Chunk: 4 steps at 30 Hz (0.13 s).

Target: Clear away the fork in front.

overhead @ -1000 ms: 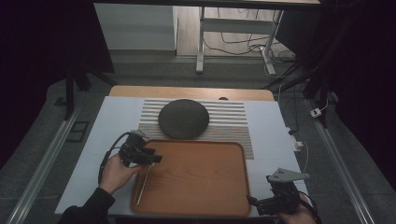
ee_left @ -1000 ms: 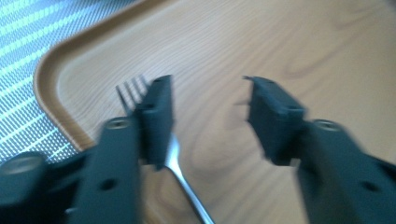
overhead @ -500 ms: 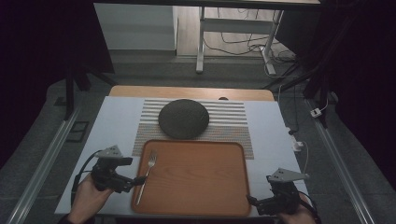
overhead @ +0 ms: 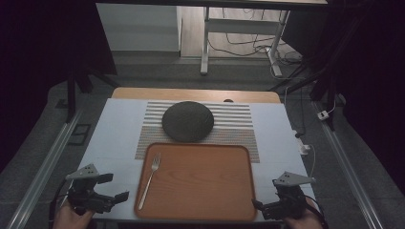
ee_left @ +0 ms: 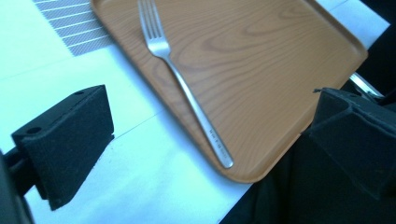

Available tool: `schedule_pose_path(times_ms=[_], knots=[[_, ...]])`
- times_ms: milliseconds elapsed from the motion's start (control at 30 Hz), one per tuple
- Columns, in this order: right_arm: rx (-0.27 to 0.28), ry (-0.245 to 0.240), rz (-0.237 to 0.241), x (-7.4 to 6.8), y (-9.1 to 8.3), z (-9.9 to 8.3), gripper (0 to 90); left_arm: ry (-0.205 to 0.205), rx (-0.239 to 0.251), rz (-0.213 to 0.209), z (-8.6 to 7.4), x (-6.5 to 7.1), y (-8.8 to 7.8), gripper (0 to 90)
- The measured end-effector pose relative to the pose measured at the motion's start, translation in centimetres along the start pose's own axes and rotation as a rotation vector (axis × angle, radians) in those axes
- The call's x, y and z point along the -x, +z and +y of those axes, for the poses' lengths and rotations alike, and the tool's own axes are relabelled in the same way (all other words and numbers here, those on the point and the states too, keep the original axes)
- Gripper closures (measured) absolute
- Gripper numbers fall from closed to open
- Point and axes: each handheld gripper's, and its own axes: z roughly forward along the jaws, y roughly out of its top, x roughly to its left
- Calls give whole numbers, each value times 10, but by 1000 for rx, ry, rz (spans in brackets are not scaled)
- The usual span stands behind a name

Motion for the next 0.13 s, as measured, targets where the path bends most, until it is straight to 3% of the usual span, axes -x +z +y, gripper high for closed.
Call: schedule_pose_path(times_ms=[133], knots=[[-4,-4,-2,0,0,0,0,-15,-10,1,2,-1,2,0]])
